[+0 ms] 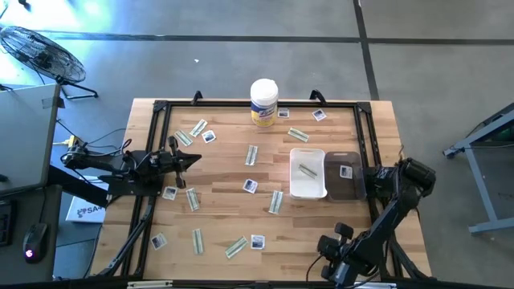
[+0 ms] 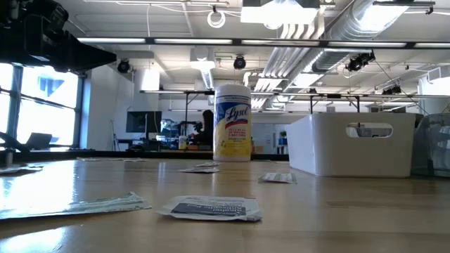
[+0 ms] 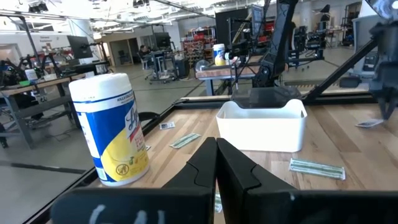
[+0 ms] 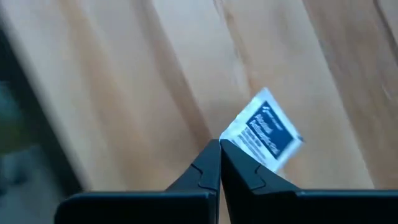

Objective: Pick & Place First Aid Supplies
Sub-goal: Put the blue alcohol pad into the black bin, then put the green bandage pack into the white bin

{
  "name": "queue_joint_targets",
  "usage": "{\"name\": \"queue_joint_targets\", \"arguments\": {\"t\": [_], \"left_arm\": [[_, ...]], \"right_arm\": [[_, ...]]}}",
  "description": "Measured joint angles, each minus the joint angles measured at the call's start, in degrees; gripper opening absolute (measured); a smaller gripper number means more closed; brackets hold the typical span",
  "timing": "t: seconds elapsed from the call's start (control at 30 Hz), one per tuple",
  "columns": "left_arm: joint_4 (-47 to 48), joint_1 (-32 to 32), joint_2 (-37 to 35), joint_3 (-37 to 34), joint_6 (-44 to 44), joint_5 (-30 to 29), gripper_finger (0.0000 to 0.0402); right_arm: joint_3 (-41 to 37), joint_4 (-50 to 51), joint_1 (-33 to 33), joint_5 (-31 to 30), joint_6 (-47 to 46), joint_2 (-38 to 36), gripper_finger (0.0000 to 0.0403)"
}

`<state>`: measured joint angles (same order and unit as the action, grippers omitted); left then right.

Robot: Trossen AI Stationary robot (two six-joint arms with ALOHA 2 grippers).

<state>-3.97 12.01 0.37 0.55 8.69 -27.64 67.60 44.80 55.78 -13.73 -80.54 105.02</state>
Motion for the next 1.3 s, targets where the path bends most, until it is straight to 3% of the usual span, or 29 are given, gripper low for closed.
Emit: {"name": "queue_joint_targets", "arguments": {"t": [0.13,0.23,0.4,0.5,0.83,1.03,1.3], "left_arm": [[0.0,0.0,0.0,0.0,0.0,0.0,0.0001],[0.0,0.0,0.0,0.0,0.0,0.0,0.0001],[0.0,0.0,0.0,0.0,0.0,0.0,0.0001],[0.0,0.0,0.0,0.0,0.0,0.0,0.0001],[0.0,0.0,0.0,0.0,0.0,0.0,0.0001],[0.0,0.0,0.0,0.0,0.0,0.0,0.0001],[0.0,0.0,0.0,0.0,0.0,0.0,0.0001]], "right_arm": [[0.0,0.4,-1.1,-2.9,1.1,-3.8,0.0001],[0.1,1.4,-1.9,-8.3,3.4,-8.1,0.0001],[0.1,11.0,-3.8,-19.8,1.5,-15.7,0.0],[0.0,18.5,-6.2,-23.3,0.0,-19.7,0.0],[0.0,42.8,-19.3,-19.2,0.1,-23.4,0.0001],[0.0,43.8,-24.8,-14.4,5.6,-23.4,0.0024],[-4.4,42.3,-28.5,-9.0,6.0,-23.3,0.0057]]}}
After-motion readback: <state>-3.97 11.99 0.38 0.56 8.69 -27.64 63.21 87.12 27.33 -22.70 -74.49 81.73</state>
